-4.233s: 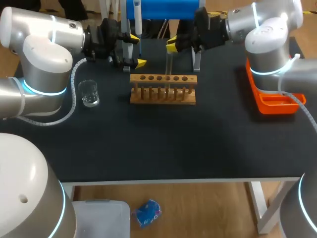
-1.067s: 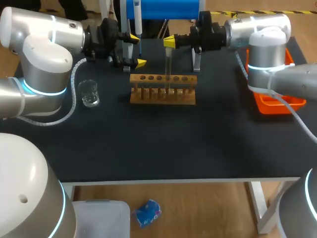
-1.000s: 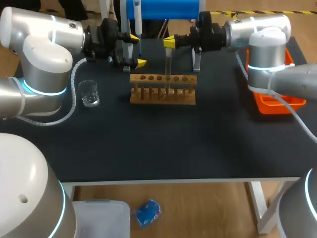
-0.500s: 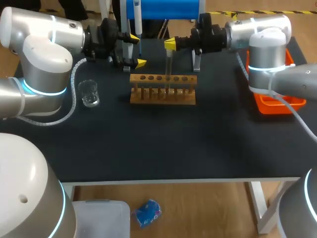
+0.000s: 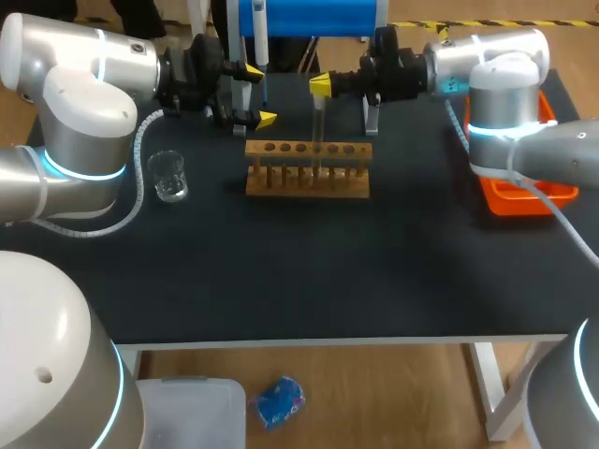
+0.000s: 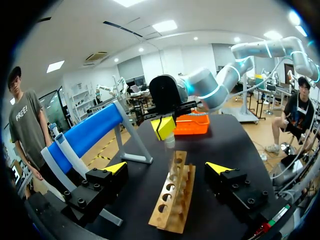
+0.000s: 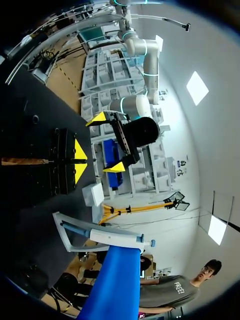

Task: Invert the test tube, pick up the pipette, mount the tip to pipette, aspirate from beaker and dispense into the tube, eject the tip, return the pipette, and cap with the stopper.

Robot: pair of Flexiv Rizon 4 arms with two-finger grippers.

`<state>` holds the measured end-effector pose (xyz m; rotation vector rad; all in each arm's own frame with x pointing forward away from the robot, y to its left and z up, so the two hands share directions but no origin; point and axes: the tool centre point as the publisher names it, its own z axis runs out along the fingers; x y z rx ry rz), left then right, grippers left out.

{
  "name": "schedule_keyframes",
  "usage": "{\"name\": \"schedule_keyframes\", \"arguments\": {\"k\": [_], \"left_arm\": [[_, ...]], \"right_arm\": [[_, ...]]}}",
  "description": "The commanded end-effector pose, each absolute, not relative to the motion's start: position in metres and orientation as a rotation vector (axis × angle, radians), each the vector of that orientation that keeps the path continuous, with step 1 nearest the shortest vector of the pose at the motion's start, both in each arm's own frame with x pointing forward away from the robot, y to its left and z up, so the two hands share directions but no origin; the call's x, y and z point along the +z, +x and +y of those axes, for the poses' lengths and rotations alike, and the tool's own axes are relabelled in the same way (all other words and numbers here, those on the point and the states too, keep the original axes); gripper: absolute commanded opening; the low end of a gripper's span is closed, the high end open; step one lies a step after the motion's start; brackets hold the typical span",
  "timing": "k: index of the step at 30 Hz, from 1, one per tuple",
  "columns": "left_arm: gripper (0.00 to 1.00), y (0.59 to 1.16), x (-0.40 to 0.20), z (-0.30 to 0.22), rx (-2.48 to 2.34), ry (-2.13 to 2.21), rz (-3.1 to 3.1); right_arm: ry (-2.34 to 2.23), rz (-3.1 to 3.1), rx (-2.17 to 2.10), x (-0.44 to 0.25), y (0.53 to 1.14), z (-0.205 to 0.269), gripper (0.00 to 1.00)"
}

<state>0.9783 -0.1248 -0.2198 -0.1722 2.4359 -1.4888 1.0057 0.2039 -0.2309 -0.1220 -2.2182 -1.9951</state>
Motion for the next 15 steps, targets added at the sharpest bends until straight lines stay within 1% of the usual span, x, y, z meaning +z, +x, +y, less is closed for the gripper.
{"name": "schedule_keyframes", "arguments": {"k": [1,12,13,14,15], "left_arm": [[1.0,0.979,-0.219,-0.125,-1.487,-0.172,2.44],[1.0,0.979,-0.219,-0.125,-1.487,-0.172,2.44],[1.0,0.979,-0.219,-0.125,-1.487,-0.172,2.44],[1.0,0.979,-0.219,-0.125,-1.487,-0.172,2.44],[1.0,0.979,-0.219,-0.125,-1.487,-0.172,2.44]], "right_arm": [[-0.112,-2.213,-2.006,-0.24,1.003,0.202,0.0],[-0.031,-2.31,-2.034,-0.186,1.005,0.195,0.0],[-0.031,-2.335,-2.023,-0.184,1.007,0.194,0.15],[-0.032,-2.359,-2.017,-0.182,1.007,0.192,0.26],[-0.03,-2.367,-2.01,-0.181,1.008,0.19,0.35]]}}
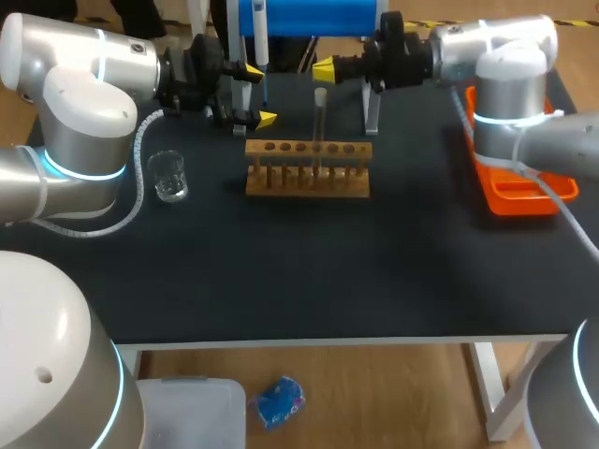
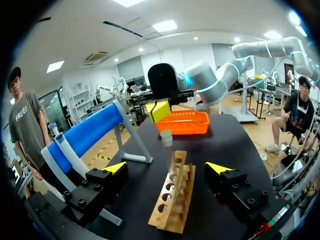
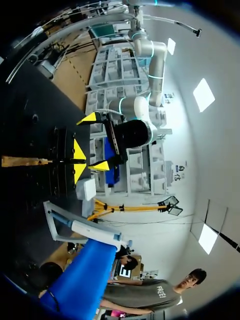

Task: Invert the test tube, pick up the pipette, mount the tip to pipette, aspirate from beaker and dispense into the tube, eject the tip, return the pipette, and cap with the stopper.

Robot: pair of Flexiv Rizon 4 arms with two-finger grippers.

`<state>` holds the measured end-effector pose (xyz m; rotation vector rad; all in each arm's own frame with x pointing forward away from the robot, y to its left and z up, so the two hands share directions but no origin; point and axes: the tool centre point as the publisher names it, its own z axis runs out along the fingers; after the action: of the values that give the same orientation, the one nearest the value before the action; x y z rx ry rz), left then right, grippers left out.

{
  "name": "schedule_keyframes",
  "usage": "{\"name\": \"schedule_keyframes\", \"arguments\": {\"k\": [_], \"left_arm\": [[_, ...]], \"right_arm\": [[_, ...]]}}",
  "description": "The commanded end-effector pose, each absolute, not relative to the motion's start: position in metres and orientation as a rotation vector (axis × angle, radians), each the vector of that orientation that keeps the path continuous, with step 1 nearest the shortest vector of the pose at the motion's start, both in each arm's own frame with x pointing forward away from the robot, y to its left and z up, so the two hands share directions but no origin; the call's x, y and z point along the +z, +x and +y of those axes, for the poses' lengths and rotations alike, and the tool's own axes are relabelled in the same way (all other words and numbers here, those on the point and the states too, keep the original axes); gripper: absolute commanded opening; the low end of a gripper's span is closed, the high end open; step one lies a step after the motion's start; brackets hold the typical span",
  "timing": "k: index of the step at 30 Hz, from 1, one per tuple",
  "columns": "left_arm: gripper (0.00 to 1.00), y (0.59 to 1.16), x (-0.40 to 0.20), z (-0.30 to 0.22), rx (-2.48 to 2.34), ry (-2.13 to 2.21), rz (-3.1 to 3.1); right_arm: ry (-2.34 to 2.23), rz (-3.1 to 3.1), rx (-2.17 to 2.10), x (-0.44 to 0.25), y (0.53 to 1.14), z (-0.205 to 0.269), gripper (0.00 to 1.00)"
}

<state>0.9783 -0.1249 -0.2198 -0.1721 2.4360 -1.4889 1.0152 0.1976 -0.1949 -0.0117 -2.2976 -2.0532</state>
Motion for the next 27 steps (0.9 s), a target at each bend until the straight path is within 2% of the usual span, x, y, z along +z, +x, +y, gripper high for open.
{"name": "schedule_keyframes", "arguments": {"k": [1,2,3,4,18,27], "left_arm": [[1.0,0.979,-0.219,-0.125,-1.487,-0.172,2.44],[1.0,0.979,-0.219,-0.125,-1.487,-0.172,2.44],[1.0,0.979,-0.219,-0.125,-1.487,-0.172,2.44],[1.0,0.979,-0.219,-0.125,-1.487,-0.172,2.44],[1.0,0.979,-0.219,-0.125,-1.487,-0.172,2.44],[1.0,0.979,-0.219,-0.125,-1.487,-0.172,2.44]], "right_arm": [[-0.031,-2.389,-1.998,-0.179,1.009,0.188,0.44],[-0.028,-2.411,-1.991,-0.176,1.009,0.186,0.64],[-0.022,-2.428,-1.98,-0.174,1.009,0.184,0.9],[-0.015,-2.455,-1.968,-0.172,1.01,0.183,0.99],[-0.022,-2.686,-1.829,-0.167,1.011,0.148,1.0],[-0.022,-2.686,-1.829,-0.167,1.011,0.148,1.0]]}}
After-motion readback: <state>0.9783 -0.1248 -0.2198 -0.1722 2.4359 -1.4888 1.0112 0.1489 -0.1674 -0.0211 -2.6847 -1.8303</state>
